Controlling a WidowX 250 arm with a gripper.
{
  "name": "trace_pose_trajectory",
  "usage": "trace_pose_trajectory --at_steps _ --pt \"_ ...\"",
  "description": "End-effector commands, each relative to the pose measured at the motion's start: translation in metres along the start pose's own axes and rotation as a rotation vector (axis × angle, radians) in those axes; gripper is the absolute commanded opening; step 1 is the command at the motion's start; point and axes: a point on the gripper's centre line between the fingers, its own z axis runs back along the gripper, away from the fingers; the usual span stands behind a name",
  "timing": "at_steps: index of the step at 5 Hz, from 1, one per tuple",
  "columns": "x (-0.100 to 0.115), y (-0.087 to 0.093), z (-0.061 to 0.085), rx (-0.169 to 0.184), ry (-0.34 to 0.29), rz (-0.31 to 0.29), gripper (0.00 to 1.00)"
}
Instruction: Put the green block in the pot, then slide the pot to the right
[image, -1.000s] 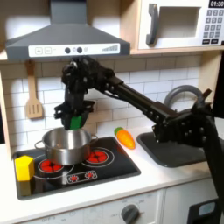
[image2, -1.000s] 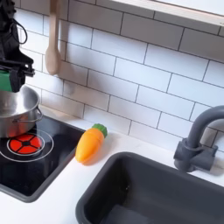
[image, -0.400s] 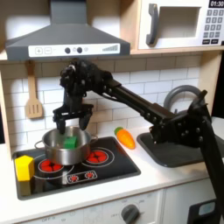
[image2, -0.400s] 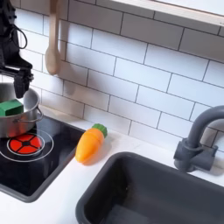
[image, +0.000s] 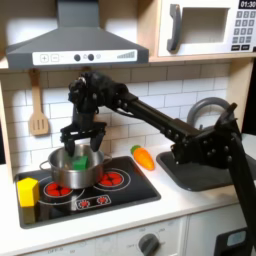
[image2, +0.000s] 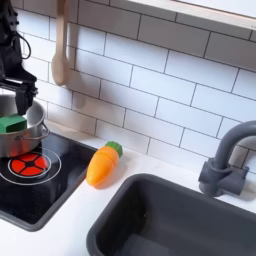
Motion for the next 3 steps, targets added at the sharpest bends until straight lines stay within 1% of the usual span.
trace_pose_trajectory --at_steps 1,3 --pt "-0.0057 0.0006 -0.0108 0.004 0.033 -0.007 1.00" --pt "-0.0086 0.0006 -0.0165 0.000 0.050 -0.012 1.00"
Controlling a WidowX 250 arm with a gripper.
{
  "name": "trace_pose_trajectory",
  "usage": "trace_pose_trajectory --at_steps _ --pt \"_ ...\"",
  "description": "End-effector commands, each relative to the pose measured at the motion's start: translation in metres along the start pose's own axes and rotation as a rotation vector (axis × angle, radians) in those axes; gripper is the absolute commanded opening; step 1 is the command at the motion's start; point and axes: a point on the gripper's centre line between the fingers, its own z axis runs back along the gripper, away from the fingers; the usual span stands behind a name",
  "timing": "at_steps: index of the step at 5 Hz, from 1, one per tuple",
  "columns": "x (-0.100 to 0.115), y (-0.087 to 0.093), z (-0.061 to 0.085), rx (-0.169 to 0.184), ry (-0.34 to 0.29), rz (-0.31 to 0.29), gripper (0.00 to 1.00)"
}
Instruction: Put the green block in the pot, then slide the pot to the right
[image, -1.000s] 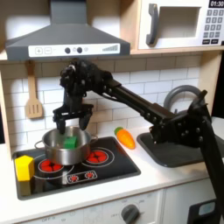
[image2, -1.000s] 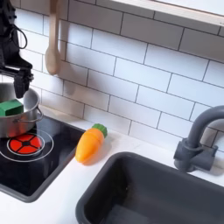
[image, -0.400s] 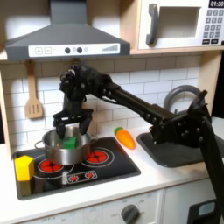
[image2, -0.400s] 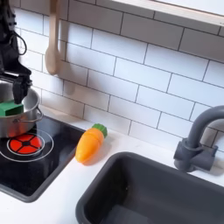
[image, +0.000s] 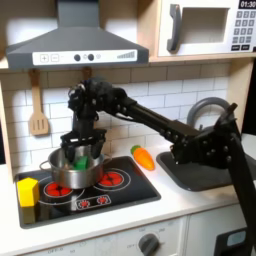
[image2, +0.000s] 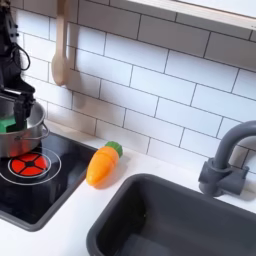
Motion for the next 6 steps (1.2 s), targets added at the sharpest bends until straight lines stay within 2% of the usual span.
trace_pose_trajectory --at_steps 1,4,6 --pt "-0.004 -0.001 -0.005 -0.007 0.017 -0.005 1.00" --pt "-0.007 -0.008 -0.009 -0.017 0.034 -0.031 1.00" --pt "-0.015 -0.015 -0.020 -0.037 0.066 -0.046 1.00"
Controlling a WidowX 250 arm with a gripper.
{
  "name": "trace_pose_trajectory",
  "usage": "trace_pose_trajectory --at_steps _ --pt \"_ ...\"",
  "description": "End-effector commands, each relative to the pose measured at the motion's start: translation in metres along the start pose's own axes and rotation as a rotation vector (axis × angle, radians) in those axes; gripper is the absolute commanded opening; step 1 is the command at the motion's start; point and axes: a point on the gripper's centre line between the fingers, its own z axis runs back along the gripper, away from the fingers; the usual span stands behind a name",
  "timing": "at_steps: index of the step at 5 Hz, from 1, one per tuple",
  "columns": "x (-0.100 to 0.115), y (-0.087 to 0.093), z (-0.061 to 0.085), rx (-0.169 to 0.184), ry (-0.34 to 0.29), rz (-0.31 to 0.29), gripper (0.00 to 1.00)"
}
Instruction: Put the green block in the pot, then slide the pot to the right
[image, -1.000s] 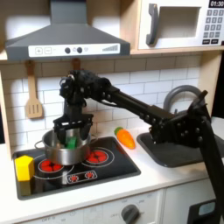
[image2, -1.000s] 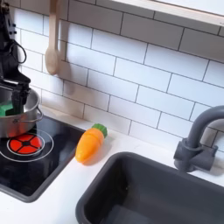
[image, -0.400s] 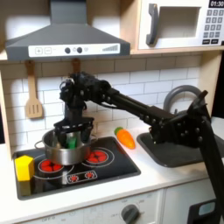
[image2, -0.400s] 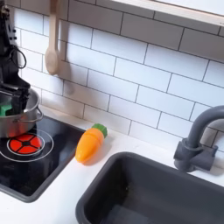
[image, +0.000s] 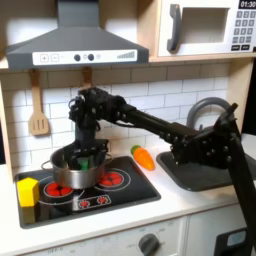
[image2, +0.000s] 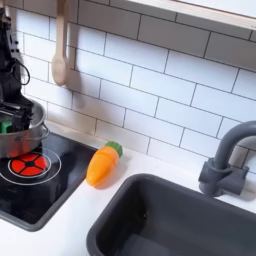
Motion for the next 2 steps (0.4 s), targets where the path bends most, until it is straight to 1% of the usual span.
trace_pose_trajectory --at_steps 1,2 --pt "-0.004 -0.020 0.000 -0.018 0.007 -0.045 1.00" --pt "-0.004 -0.031 0.005 -0.022 0.000 -0.067 1.00"
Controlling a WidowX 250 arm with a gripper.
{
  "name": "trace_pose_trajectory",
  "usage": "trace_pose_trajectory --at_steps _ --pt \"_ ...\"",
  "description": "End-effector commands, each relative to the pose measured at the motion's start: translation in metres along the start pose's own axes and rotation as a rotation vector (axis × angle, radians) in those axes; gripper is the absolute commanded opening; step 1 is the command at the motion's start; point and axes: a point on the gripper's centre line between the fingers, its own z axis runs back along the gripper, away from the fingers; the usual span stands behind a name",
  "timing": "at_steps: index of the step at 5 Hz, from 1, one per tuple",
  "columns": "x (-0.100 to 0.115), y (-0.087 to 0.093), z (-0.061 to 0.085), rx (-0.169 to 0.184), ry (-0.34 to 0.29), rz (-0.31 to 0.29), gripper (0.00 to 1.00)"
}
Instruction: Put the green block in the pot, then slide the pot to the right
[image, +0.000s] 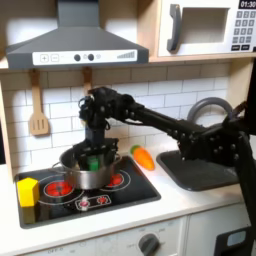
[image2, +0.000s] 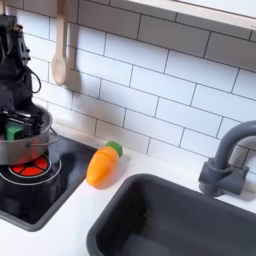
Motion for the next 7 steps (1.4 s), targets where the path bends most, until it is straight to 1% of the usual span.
trace_pose_trajectory --at_steps 1,3,4,6,7 --pt "-0.004 -0.017 0.003 -0.013 0.001 -0.030 1.00" --pt "-0.009 -0.034 0.005 -0.024 0.005 -0.065 1.00" --pt "-0.011 -0.039 0.006 -0.028 0.007 -0.075 1.00" --pt "-0.014 -0.054 0.001 -0.043 0.022 -0.104 1.00" --pt "-0.015 -0.060 0.010 -0.041 0.007 -0.121 1.00"
